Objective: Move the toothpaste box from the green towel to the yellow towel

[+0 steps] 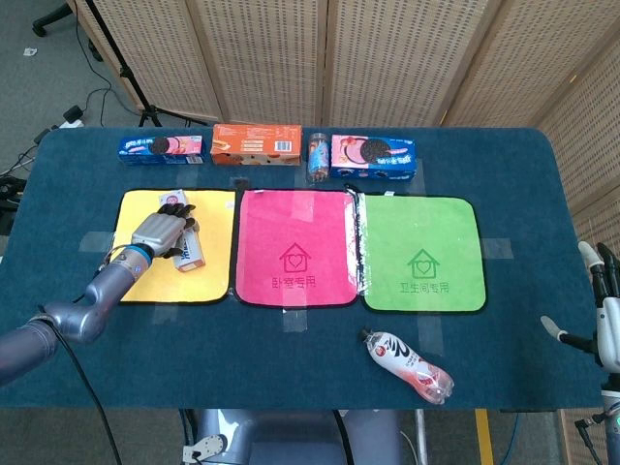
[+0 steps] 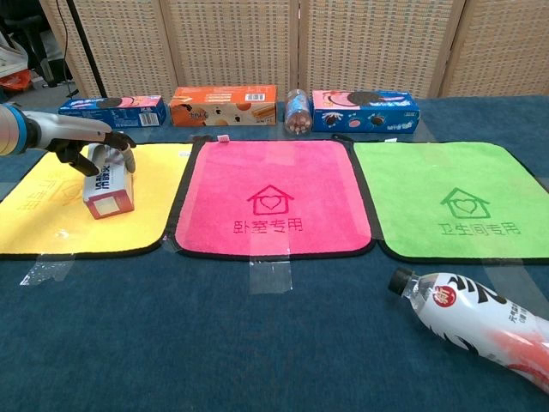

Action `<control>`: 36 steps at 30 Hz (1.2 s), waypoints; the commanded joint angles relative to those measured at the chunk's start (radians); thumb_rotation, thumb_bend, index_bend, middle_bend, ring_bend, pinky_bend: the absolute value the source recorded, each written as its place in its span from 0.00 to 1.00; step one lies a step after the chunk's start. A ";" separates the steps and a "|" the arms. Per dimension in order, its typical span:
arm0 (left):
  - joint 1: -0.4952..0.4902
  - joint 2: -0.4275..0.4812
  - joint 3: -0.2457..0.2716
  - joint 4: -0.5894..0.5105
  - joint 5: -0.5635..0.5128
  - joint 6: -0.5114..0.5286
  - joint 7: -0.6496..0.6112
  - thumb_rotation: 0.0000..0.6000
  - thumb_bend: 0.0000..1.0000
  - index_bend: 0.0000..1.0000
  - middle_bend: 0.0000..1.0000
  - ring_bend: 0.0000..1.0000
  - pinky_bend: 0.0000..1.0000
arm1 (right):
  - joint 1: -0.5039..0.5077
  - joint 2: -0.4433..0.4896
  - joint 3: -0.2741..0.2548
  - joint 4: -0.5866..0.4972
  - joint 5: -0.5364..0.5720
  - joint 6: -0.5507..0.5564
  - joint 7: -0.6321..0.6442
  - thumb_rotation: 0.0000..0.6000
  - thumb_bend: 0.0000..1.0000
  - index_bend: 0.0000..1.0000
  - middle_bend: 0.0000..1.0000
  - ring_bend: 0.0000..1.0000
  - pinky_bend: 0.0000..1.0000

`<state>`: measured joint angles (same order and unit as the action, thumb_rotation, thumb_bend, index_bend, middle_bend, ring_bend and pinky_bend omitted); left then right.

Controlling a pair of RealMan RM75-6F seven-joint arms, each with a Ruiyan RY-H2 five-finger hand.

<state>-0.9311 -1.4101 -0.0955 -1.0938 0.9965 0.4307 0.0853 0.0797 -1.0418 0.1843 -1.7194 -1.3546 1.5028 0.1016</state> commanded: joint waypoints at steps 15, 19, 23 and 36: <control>0.071 0.182 0.041 -0.264 0.004 0.203 0.066 0.82 0.95 0.32 0.07 0.02 0.05 | -0.011 0.013 -0.004 -0.015 -0.019 0.016 0.016 1.00 0.00 0.00 0.00 0.00 0.00; 0.121 0.201 0.003 -0.295 0.082 0.315 -0.020 0.82 0.42 0.24 0.01 0.00 0.01 | -0.013 0.014 -0.006 -0.015 -0.024 0.018 0.019 1.00 0.00 0.00 0.00 0.00 0.00; 0.181 0.242 -0.027 -0.341 0.146 0.435 -0.107 0.81 0.09 0.08 0.00 0.00 0.00 | -0.013 0.013 -0.009 -0.016 -0.036 0.022 0.019 1.00 0.00 0.00 0.00 0.00 0.00; 0.474 0.357 0.013 -0.525 0.207 0.810 -0.216 0.81 0.00 0.00 0.00 0.00 0.00 | -0.016 -0.001 -0.027 -0.004 -0.090 0.047 -0.012 1.00 0.00 0.00 0.00 0.00 0.00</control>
<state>-0.4936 -1.0840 -0.1007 -1.5870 1.1935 1.2121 -0.1065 0.0633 -1.0415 0.1581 -1.7253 -1.4430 1.5495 0.0916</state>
